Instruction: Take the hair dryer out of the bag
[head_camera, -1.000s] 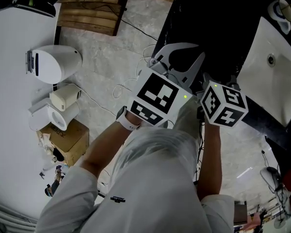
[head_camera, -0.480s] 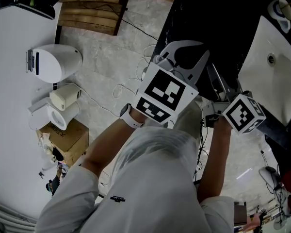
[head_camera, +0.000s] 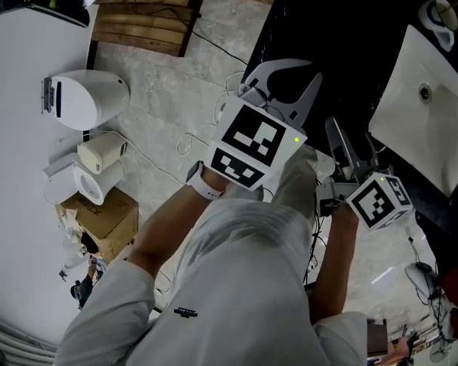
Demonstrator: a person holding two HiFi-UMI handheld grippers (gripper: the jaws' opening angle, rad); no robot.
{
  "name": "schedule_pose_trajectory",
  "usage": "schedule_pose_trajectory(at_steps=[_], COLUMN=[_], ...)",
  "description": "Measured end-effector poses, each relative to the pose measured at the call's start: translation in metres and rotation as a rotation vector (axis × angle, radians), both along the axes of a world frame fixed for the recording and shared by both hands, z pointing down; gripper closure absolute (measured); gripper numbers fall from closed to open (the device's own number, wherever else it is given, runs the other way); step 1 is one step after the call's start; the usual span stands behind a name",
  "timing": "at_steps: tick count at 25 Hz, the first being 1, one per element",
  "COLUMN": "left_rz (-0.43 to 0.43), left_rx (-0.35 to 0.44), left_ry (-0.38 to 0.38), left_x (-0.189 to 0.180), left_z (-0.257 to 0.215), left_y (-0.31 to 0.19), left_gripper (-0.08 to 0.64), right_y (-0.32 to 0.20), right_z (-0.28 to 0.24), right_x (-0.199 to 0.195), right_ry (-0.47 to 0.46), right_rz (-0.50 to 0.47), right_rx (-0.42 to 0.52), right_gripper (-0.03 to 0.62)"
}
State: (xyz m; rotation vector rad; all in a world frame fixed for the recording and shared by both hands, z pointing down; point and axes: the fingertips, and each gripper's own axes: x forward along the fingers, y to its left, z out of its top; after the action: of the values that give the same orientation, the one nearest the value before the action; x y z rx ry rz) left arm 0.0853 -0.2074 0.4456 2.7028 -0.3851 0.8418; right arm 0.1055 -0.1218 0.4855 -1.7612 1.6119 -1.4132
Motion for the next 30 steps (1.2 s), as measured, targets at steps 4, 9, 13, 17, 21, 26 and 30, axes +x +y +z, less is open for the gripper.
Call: schedule_pose_trajectory(at_steps=[4, 9, 13, 17, 21, 26, 30], left_rz=[-0.012, -0.006, 0.004, 0.012, 0.011, 0.026, 0.03], left_rx=[-0.001, 0.006, 0.01, 0.02, 0.034, 0.038, 0.034], left_ry=[-0.005, -0.01, -0.017, -0.026, -0.033, -0.047, -0.049], left_x=[0.0, -0.002, -0.002, -0.003, -0.003, -0.004, -0.005], left_z=[0.0, -0.003, -0.002, -0.004, -0.008, -0.01, -0.011], left_y=[0.001, 0.006, 0.014, 0.019, 0.02, 0.024, 0.029], left_gripper=[0.54, 0.54, 0.54, 0.54, 0.54, 0.54, 0.538], right_y=[0.013, 0.03, 0.046, 0.06, 0.077, 0.096, 0.104], right_z=[-0.001, -0.007, -0.008, -0.011, -0.015, -0.022, -0.028], right_x=[-0.003, -0.01, -0.012, -0.011, -0.008, -0.007, -0.006], right_ry=[0.0, -0.032, -0.03, -0.022, -0.038, -0.088, -0.101], right_rz=[-0.026, -0.032, -0.036, -0.034, -0.022, 0.005, 0.013], right_rx=[0.001, 0.004, -0.006, -0.015, -0.015, 0.007, 0.015], right_gripper=[0.357, 0.359, 0.359, 0.36, 0.36, 0.36, 0.36])
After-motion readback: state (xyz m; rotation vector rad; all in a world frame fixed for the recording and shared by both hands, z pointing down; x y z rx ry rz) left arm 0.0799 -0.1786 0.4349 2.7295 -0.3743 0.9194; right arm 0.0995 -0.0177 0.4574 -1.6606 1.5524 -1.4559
